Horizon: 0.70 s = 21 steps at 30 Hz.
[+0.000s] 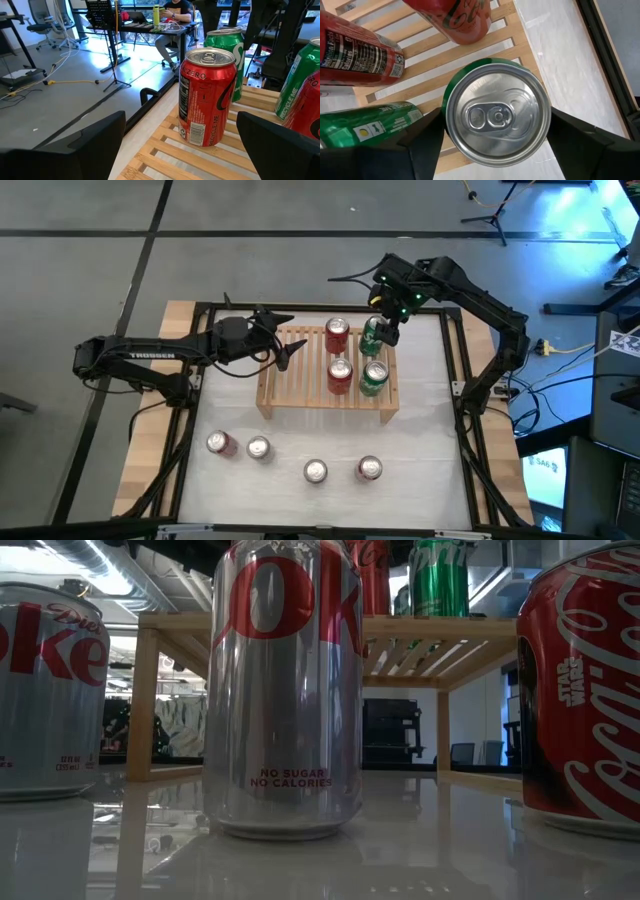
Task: Place canned beverage on shelf
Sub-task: Adjust the green soda can on the shelf
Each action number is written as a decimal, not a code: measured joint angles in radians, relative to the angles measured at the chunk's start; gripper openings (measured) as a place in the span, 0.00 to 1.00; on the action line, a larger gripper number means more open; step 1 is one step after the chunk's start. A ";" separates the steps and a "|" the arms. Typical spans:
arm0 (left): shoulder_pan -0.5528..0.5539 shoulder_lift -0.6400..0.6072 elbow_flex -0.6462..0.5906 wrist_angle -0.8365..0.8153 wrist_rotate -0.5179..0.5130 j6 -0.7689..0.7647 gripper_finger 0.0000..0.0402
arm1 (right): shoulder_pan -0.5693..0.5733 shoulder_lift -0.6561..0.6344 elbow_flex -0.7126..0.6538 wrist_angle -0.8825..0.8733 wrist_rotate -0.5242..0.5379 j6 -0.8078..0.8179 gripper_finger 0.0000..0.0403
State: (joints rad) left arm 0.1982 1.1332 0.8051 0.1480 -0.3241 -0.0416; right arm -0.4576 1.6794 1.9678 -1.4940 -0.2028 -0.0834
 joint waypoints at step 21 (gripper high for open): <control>0.000 0.000 0.000 0.000 0.000 0.000 0.93 | 0.000 0.000 0.000 0.000 0.010 0.000 0.94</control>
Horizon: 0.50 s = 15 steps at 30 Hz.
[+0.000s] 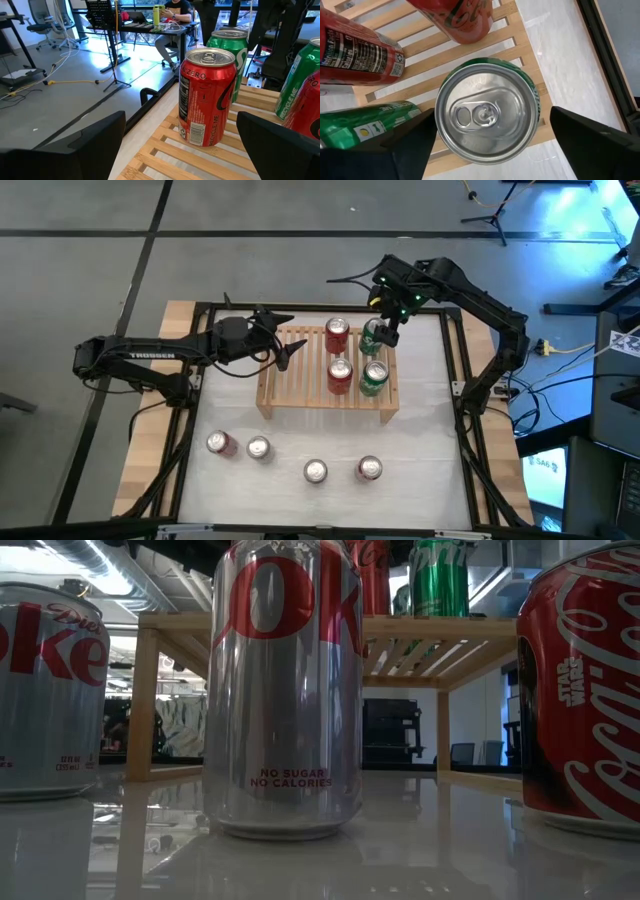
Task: Place canned beverage on shelf
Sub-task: Adjust the green soda can on the shelf, then adjust the black red soda can on the shelf
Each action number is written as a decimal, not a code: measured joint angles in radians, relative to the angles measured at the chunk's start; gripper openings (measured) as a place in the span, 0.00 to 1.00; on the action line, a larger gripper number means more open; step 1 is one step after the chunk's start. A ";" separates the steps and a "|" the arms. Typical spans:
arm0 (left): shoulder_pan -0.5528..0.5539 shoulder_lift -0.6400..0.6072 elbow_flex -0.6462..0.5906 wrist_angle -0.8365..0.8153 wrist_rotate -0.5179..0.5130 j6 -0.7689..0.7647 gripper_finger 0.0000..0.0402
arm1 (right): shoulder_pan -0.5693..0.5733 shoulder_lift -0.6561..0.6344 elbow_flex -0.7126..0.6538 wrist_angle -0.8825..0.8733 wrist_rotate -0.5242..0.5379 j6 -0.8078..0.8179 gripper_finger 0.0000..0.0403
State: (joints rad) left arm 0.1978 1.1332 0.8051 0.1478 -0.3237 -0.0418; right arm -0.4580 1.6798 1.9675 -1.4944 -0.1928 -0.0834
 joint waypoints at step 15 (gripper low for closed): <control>0.000 0.000 0.000 0.000 0.000 -0.001 0.93 | -0.001 0.000 0.105 -0.007 0.003 -0.002 0.93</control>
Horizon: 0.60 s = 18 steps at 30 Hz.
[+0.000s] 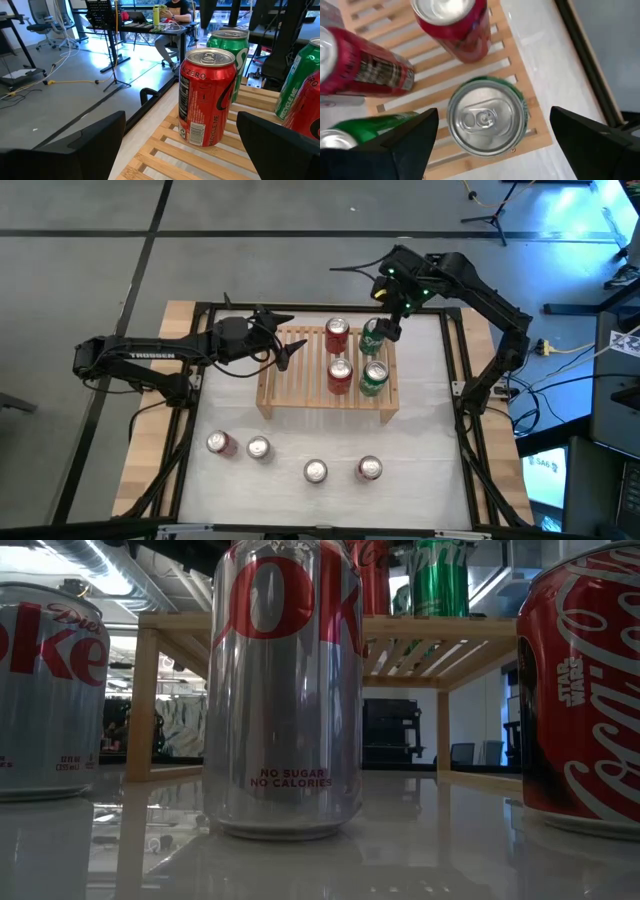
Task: Place canned beverage on shelf
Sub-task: Adjust the black red soda can on the shelf
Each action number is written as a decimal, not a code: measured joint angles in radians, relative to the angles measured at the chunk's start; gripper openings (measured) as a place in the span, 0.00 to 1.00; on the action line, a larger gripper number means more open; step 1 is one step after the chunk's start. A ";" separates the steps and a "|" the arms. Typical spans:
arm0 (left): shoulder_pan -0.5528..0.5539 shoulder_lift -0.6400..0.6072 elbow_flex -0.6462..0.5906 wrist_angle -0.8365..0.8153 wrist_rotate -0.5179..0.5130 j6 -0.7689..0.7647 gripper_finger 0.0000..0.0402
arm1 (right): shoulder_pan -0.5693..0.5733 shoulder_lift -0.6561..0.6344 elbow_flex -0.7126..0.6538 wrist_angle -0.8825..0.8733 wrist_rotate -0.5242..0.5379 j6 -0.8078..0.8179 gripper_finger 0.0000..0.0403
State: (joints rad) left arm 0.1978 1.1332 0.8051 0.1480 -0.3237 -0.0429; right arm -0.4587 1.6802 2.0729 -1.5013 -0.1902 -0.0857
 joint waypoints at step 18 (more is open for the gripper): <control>0.000 0.000 0.000 0.000 0.000 -0.002 0.93 | 0.001 0.015 0.057 0.325 -0.077 -0.315 0.93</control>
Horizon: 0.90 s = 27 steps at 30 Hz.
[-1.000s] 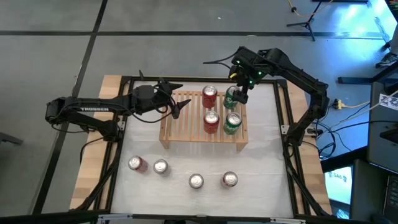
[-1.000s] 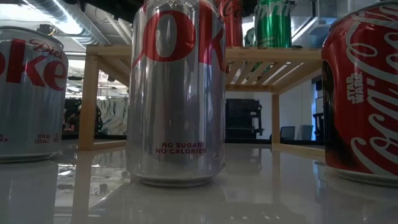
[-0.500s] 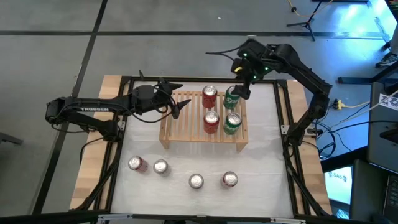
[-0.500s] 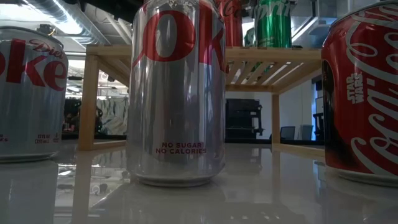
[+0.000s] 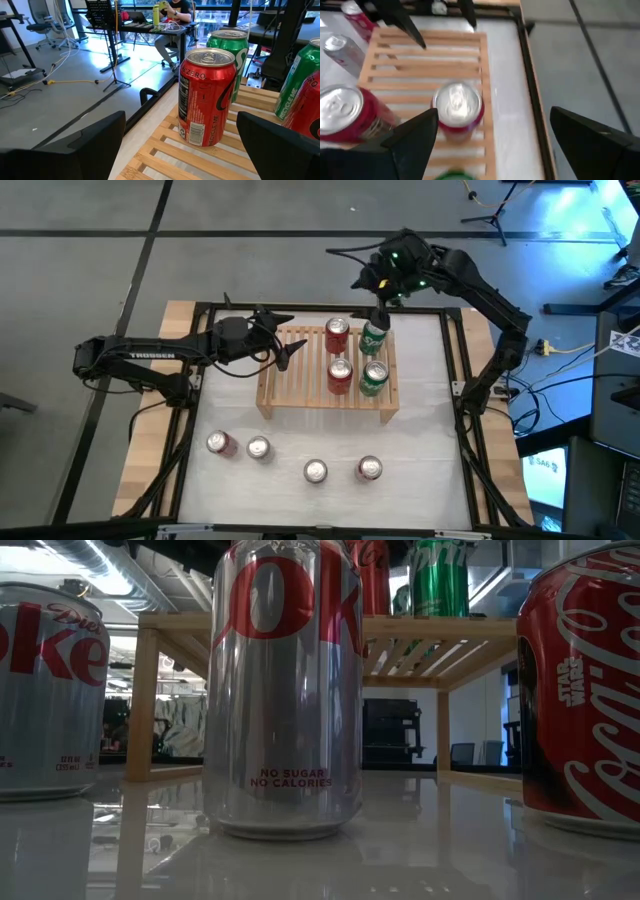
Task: Place canned beverage on shelf
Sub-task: Adjust the black red soda can on the shelf
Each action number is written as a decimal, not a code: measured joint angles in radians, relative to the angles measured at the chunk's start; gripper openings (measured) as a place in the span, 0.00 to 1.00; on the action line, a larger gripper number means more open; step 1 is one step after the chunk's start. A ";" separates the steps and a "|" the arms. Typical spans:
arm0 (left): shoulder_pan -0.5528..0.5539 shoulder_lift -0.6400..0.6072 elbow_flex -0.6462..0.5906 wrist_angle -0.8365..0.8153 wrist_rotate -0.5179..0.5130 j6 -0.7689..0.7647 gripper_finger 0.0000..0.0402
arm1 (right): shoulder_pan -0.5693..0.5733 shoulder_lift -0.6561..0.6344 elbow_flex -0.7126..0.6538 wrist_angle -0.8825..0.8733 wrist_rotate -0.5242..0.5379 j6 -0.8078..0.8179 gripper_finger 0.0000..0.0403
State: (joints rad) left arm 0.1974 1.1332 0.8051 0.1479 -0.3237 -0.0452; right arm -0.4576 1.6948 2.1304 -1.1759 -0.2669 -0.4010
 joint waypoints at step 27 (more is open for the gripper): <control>0.000 0.000 0.000 -0.003 0.000 -0.006 0.93 | 0.023 0.140 0.000 -0.005 -0.253 -0.209 0.93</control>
State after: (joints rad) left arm 0.1974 1.1336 0.8051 0.1449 -0.3237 -0.0513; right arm -0.4348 1.8352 2.1307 -1.1809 -0.5195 -0.6096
